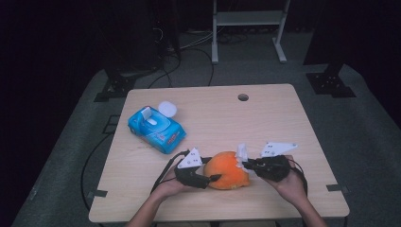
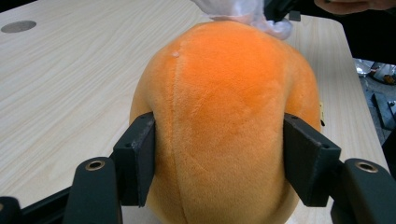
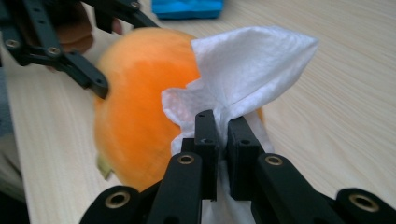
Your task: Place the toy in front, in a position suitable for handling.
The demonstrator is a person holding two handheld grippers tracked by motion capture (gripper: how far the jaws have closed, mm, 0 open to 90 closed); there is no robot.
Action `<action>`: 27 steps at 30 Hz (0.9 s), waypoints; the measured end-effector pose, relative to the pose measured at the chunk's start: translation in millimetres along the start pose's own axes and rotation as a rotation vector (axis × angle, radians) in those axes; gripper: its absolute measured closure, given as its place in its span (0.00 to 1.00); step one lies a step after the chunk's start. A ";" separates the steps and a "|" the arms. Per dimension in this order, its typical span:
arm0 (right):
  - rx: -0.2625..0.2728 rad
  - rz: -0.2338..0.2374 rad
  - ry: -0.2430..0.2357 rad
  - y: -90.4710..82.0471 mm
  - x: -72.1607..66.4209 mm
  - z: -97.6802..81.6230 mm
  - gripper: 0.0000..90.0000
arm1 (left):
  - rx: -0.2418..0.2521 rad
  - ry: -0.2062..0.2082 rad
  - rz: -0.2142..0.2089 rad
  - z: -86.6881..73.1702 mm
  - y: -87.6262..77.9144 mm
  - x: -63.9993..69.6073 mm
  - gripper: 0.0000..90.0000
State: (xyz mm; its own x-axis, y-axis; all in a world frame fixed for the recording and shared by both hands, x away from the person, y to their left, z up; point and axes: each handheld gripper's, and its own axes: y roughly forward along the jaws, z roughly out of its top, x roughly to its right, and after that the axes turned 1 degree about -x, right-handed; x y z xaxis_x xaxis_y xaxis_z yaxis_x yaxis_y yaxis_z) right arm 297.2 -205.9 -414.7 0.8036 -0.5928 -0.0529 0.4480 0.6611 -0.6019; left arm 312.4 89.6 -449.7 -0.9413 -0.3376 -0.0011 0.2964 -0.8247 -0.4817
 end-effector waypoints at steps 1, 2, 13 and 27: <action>0.006 -0.005 0.014 -2.6 0.7 -0.8 0.93 | -0.001 0.004 0.001 0.1 0.2 0.3 0.38; 0.019 0.002 0.015 -4.1 -0.1 0.0 0.93 | 0.001 0.006 0.002 0.4 0.6 0.9 0.38; 0.017 0.040 -0.028 0.7 -8.8 4.4 0.93 | 0.012 0.008 -0.014 4.4 2.4 5.4 0.34; 0.022 0.032 -0.076 1.3 -21.6 10.4 0.93 | 0.009 0.016 -0.011 5.7 2.3 6.2 0.31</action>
State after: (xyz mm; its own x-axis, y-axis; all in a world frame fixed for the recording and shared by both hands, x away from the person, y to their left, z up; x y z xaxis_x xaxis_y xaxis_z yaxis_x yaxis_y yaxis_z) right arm 284.4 -187.5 -406.1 0.8449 -0.5348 -0.0106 0.4294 0.6899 -0.5827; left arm 308.1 83.1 -445.8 -0.9467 -0.3218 -0.0098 0.2878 -0.8321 -0.4742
